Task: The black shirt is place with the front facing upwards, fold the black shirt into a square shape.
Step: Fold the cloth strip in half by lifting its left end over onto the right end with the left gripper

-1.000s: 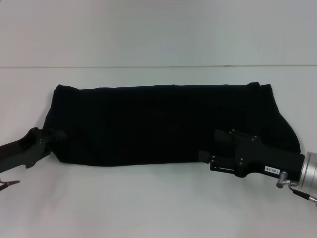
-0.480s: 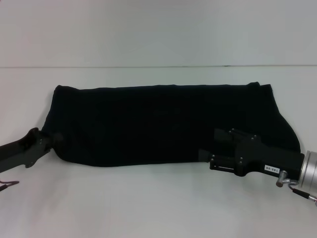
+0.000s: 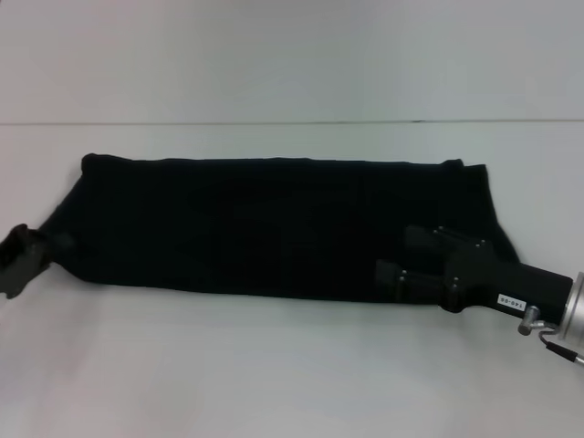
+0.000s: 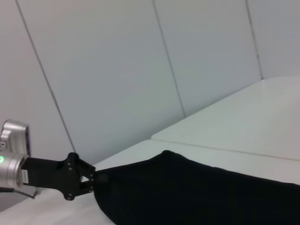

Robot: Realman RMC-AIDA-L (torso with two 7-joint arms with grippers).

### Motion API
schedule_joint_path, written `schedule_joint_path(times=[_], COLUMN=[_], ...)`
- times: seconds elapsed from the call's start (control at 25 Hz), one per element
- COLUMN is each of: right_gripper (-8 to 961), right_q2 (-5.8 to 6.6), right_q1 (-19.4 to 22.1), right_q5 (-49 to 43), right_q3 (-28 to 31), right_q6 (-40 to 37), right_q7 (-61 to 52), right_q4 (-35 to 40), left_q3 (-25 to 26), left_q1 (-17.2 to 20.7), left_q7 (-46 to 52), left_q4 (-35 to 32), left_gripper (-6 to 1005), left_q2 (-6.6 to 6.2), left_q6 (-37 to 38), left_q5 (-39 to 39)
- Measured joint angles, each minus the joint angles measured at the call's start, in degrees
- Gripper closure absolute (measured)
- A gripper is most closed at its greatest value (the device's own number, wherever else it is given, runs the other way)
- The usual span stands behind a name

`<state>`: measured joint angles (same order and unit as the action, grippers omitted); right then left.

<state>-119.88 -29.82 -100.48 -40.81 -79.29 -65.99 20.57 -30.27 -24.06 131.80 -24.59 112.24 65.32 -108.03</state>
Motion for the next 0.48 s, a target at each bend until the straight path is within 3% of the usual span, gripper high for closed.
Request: schedule_joint_path(times=[0.36, 0.4, 0.48], right_gripper=[31, 31, 32], right_q2=[0.11, 0.15, 0.23], right_q1=[2.55, 2.93, 3.79], right_q5=[0.77, 0.77, 0.77], right_q3=[2.74, 3.05, 3.71], right_q6=[0.49, 0.57, 0.63], right_q7=[-0.53, -0.63, -0.69], right_q4=[0.0, 0.0, 0.0], left_q3=[3.22, 4.18, 4.66], left_q1=[0.19, 0.19, 0.18], left_q7=[-0.45, -0.46, -0.46], left_q4=[-1.36, -1.57, -1.67], left_gripper=[975, 975, 974], left_q2=[-2.57, -3.56, -3.95], left_q6=[-1.15, -1.47, -1.61], left_q5=[-0.19, -0.25, -0.25])
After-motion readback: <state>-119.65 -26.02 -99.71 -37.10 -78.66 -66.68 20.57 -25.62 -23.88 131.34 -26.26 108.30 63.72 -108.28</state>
